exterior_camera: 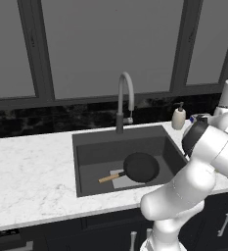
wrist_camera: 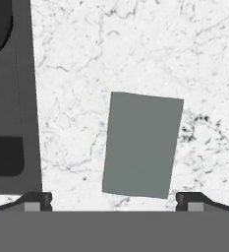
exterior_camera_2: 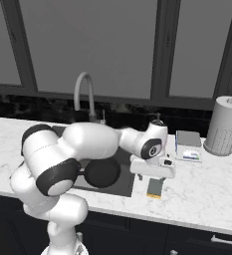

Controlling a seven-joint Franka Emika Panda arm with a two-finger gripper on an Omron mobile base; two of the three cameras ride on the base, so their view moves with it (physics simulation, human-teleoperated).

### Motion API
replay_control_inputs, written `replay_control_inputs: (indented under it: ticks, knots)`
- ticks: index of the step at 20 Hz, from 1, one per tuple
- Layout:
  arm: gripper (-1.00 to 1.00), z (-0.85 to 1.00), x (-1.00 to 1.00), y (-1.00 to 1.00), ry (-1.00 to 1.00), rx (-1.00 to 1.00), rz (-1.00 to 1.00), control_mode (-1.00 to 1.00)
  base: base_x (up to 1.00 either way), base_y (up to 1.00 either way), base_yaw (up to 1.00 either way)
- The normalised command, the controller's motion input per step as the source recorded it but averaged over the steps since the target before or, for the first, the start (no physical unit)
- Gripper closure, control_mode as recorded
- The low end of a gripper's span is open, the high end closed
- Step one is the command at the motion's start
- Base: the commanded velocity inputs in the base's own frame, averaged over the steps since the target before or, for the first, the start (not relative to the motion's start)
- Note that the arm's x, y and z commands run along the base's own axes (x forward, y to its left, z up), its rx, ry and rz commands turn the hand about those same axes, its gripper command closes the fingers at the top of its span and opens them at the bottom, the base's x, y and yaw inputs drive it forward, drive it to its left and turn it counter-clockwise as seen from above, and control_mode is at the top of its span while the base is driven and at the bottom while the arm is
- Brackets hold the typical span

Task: Pick the pan and sponge and place them into the sink. Then turn on the water.

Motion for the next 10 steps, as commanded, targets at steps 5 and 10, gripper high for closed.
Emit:
replay_control_inputs:
  ticks: [5, 10]
  knots:
    - [-1.0, -0.25, 0.08, -0.14, 0.0, 0.0, 0.0, -1.0, 0.0, 0.0, 0.0]
    - [-1.0, -0.24, 0.07, -0.11, 0.0, 0.0, 0.0, -1.0, 0.0, 0.0, 0.0]
